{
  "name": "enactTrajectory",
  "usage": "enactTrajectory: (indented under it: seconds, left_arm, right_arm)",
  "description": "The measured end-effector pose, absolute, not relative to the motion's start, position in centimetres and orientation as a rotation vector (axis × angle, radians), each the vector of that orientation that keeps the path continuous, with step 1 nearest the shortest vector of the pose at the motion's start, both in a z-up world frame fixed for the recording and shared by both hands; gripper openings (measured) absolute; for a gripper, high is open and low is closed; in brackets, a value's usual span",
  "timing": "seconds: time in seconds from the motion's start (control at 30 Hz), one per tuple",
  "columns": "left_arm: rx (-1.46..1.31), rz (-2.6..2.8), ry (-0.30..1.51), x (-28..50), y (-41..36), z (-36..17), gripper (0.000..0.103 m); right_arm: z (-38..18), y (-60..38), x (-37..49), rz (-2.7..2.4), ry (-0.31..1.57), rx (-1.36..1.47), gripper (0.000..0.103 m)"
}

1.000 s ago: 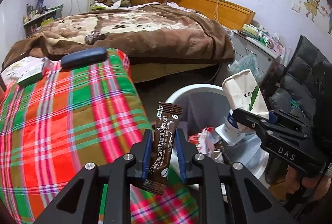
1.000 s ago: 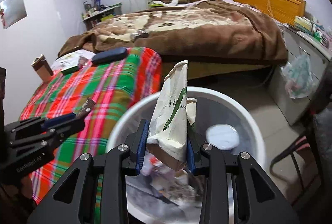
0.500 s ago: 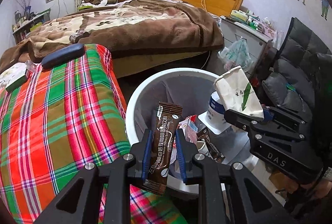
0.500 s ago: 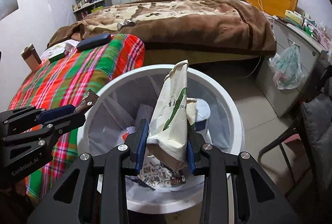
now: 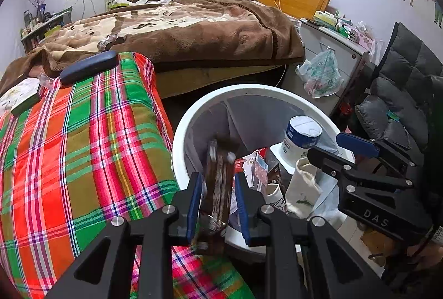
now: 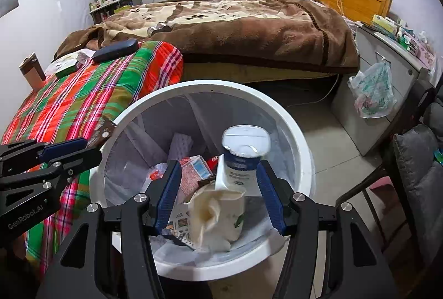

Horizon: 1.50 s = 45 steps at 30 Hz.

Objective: Collect trash

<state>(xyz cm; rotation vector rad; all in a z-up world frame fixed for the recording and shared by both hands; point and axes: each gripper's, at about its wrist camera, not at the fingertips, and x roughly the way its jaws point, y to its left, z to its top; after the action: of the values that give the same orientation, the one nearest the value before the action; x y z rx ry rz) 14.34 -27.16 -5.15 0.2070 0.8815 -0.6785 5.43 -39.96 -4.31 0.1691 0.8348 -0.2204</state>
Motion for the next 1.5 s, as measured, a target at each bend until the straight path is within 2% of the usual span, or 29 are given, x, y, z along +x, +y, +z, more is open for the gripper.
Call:
enactTrajectory:
  seconds: [0.07, 0.1, 0.13, 0.9, 1.5]
  left_arm:
    - [0.213, -0.674, 0.873, 14.1, -26.9, -5.1, 0.034]
    - [0.212, -0.673, 0.869, 14.0, -26.8, -5.0, 0.045]
    - [0.207, -0.675, 0.864, 13.9, -26.7, -4.9, 0.051]
    - [0.241, -0.539, 0.641, 5.3, -20.9, -1.9, 0.051]
    - [0.199, -0.513, 0.566, -1.4, -17.7, -0.6, 0.051]
  right_arm:
    - [-4.3, -40.0, 5.3, -0.220, 0.835, 0.176, 0.058]
    - [-4.2, -39.9, 5.2, -0.223, 0.832, 0.178, 0.058]
    - [-4.1, -39.9, 5.0, -0.227, 0.828, 0.180, 0.058]
    - [-1.1, -34.5, -2.0, -0.301, 0.635, 0.195, 0.058]
    - [-1.0, -31.4, -5.9, -0.350, 0.560, 0.192, 0.058]
